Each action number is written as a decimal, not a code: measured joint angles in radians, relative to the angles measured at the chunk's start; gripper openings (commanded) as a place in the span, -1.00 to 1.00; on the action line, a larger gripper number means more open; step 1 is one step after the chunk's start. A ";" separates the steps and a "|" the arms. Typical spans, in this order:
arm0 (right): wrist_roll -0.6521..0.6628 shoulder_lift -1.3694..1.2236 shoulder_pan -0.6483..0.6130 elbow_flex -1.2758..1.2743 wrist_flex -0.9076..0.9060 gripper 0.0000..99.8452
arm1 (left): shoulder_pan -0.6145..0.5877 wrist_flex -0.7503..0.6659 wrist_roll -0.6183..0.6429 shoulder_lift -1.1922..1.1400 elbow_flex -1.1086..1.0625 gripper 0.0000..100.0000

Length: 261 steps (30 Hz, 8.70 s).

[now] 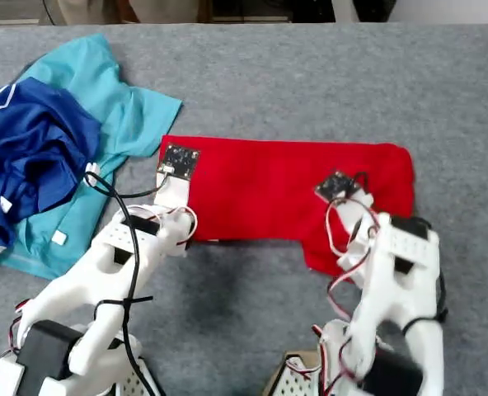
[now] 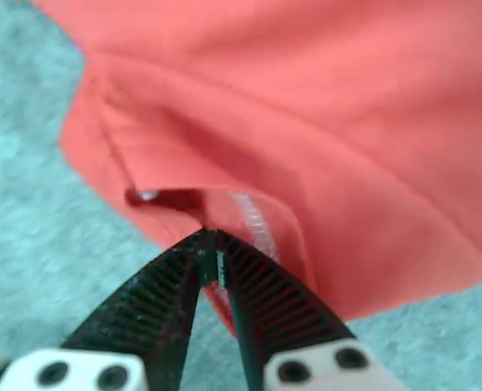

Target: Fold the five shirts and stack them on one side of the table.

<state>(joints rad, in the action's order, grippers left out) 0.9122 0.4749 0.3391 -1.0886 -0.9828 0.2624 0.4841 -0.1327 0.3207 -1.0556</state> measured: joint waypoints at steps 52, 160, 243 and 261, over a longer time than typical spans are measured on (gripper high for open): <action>0.011 0.288 0.000 -0.046 -0.106 -0.99 | -0.026 0.000 0.012 0.000 0.000 -0.96; 0.368 -1.301 -0.219 1.935 -0.781 -1.00 | -0.026 0.000 0.012 0.000 -0.002 -0.96; -0.643 -0.379 0.325 0.278 0.433 -1.00 | -0.269 0.565 0.097 -0.720 0.961 -0.96; -0.781 -0.379 0.413 0.278 0.516 -1.00 | -0.230 0.947 -0.006 -0.643 1.218 -0.96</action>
<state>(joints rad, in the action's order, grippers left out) 0.1312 0.0959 0.7518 -0.8109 -0.4672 0.0322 1.4308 -0.1389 -0.3222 0.1626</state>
